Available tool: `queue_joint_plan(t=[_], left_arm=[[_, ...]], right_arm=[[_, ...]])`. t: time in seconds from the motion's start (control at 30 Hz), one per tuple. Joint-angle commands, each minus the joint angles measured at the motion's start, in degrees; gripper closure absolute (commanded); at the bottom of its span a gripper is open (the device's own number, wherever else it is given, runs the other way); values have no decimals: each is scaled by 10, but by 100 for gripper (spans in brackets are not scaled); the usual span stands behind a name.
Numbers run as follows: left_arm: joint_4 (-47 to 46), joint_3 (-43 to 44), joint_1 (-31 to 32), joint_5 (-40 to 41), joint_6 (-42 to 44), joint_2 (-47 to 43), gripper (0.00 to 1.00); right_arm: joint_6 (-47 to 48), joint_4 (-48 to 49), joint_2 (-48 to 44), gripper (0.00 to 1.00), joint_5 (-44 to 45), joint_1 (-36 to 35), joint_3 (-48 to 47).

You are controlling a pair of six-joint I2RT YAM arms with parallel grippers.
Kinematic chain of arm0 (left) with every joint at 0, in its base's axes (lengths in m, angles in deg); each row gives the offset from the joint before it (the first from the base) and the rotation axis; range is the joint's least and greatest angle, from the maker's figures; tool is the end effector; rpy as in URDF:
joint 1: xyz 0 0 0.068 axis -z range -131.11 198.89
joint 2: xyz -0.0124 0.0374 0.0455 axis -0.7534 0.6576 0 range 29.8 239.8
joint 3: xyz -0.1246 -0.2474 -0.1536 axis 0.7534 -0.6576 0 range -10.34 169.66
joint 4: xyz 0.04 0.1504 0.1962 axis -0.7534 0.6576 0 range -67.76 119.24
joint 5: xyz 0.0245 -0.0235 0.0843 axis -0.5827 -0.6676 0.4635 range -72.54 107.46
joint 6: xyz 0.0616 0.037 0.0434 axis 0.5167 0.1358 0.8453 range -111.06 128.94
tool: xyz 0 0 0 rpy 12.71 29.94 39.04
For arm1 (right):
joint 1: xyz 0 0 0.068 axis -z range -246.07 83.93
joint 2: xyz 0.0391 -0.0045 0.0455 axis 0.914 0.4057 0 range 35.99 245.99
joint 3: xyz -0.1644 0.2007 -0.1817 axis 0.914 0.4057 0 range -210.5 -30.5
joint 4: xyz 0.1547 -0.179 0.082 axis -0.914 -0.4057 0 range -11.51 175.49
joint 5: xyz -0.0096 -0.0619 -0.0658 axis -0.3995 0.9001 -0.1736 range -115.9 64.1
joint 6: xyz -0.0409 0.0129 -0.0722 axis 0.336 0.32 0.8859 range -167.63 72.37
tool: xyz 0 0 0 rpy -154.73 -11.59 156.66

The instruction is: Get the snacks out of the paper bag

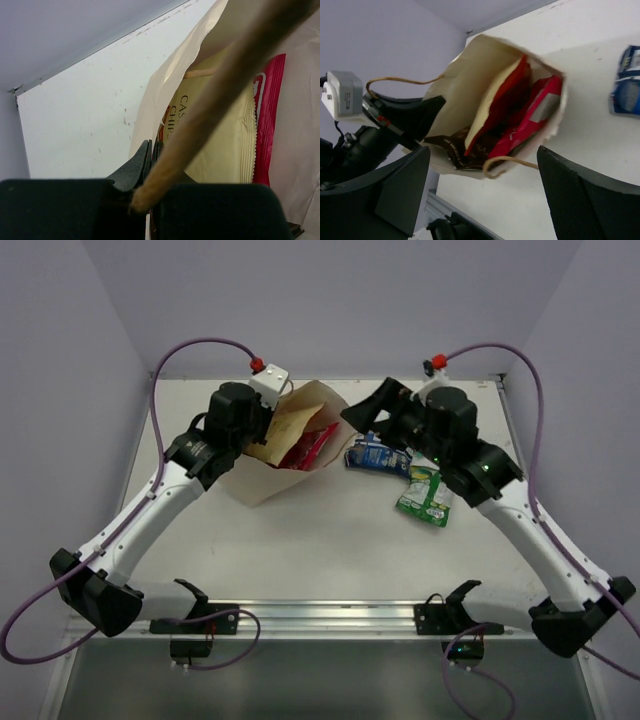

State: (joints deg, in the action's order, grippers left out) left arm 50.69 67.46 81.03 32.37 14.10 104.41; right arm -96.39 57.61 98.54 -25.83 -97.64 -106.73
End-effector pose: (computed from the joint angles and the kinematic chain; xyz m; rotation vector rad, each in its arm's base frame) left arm 0.2630 -0.1429 0.4226 0.4799 1.9373 -0.0410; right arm 0.1984 0.1218 0.4650 0.2898 1.9120 0.9700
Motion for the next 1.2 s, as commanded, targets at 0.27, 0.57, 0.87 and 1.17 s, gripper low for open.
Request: queue_joint_plan(t=[0.27, 0.57, 0.87, 1.17], left_arm=[[-3, 26, -2, -17, -6, -34, 100], [7, 15, -2, -23, -13, -53, 100], [-1, -16, -2, -29, -31, -64, 100], [-12, -26, -2, 22, -31, -46, 100]], right_arm=[[-17, 41, 263, 11, 43, -123, -161], [-63, 57, 339, 14, 19, -125, -146], [-68, 78, 362, 79, 4, -125, -157], [-21, 79, 226, 100, -35, -125, -155]])
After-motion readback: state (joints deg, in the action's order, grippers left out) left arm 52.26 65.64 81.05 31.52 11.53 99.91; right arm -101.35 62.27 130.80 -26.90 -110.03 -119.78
